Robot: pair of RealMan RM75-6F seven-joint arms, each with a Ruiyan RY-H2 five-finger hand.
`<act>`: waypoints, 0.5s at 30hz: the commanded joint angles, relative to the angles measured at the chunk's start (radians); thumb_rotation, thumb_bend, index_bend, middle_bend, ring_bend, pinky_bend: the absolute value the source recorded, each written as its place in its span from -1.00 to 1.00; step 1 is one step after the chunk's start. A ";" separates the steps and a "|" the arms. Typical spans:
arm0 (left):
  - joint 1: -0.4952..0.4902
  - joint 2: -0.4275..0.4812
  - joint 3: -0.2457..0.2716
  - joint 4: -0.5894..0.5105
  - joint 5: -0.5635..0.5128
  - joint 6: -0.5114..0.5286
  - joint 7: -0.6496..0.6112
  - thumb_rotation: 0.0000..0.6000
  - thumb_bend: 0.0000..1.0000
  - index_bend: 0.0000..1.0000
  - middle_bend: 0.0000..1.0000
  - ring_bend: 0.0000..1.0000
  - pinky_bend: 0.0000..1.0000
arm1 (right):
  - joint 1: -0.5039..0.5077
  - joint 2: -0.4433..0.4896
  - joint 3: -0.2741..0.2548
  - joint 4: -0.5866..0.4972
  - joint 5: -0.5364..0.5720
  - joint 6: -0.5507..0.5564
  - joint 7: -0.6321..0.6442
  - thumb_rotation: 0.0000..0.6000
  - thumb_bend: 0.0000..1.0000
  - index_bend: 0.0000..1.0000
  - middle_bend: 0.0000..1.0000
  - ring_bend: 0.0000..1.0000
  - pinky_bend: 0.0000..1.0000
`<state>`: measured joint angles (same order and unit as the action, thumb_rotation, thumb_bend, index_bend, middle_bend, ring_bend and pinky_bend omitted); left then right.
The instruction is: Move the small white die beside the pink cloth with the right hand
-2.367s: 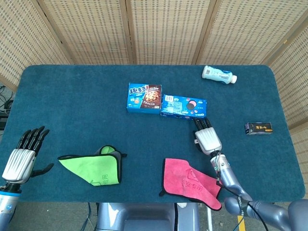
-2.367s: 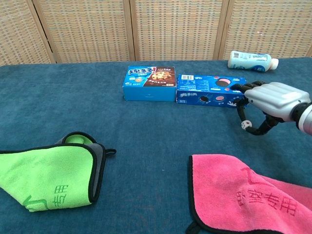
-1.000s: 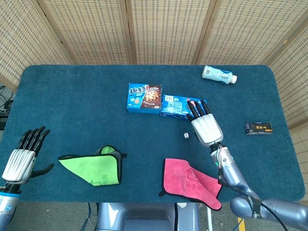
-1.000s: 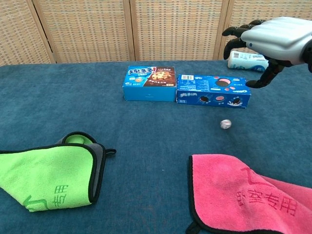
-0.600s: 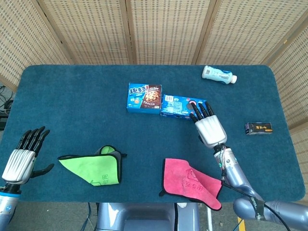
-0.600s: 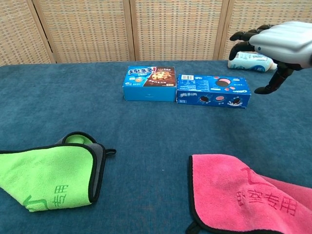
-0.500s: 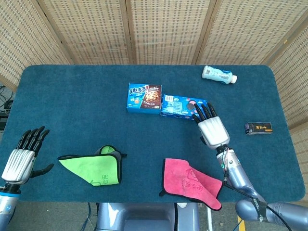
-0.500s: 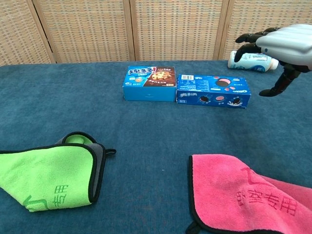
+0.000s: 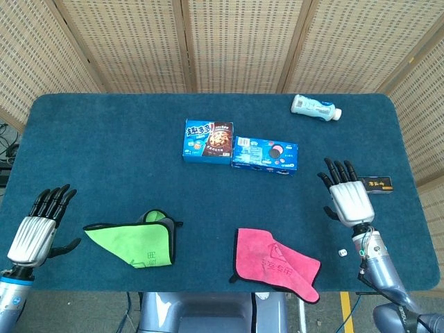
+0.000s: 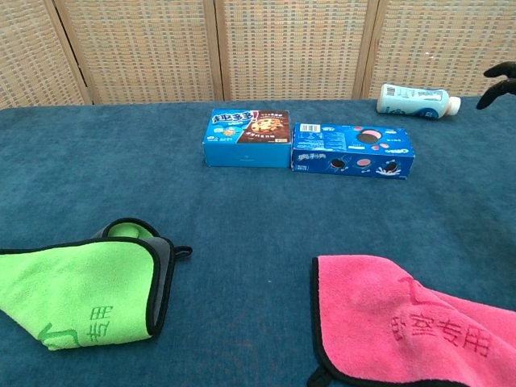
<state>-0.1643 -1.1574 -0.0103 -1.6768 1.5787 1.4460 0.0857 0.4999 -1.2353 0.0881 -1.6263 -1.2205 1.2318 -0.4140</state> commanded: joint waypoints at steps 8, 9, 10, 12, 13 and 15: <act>0.001 0.000 -0.003 0.003 -0.006 0.000 0.000 1.00 -0.60 -1.00 -1.00 -1.00 -1.00 | -0.102 0.046 -0.047 0.000 -0.064 0.077 0.090 1.00 -0.48 -0.63 -1.00 -1.00 -1.00; 0.001 0.000 -0.002 0.003 -0.006 0.000 0.001 1.00 -0.60 -1.00 -1.00 -1.00 -1.00 | -0.114 0.048 -0.053 0.004 -0.070 0.085 0.102 1.00 -0.49 -0.64 -1.00 -1.00 -1.00; 0.001 0.000 -0.002 0.002 -0.005 0.001 0.002 1.00 -0.60 -1.00 -1.00 -1.00 -1.00 | -0.125 0.051 -0.058 0.008 -0.075 0.093 0.115 1.00 -0.49 -0.64 -1.00 -1.00 -1.00; 0.002 -0.001 -0.002 0.002 -0.004 0.003 0.005 1.00 -0.60 -1.00 -1.00 -1.00 -1.00 | -0.155 0.054 -0.065 0.019 -0.091 0.123 0.149 1.00 -0.50 -0.65 -1.00 -1.00 -1.00; 0.002 -0.001 -0.002 0.002 -0.003 0.004 0.006 1.00 -0.60 -1.00 -1.00 -1.00 -1.00 | -0.169 0.054 -0.069 0.027 -0.101 0.139 0.166 1.00 -0.51 -0.65 -1.00 -1.00 -1.00; 0.003 -0.002 -0.002 0.002 -0.002 0.006 0.009 1.00 -0.60 -1.00 -1.00 -1.00 -1.00 | -0.201 0.053 -0.079 0.047 -0.121 0.175 0.201 1.00 -0.51 -0.66 -1.00 -1.00 -1.00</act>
<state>-0.1615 -1.1594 -0.0120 -1.6749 1.5763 1.4512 0.0949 0.3281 -1.1844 0.0219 -1.5995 -1.3194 1.3756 -0.2437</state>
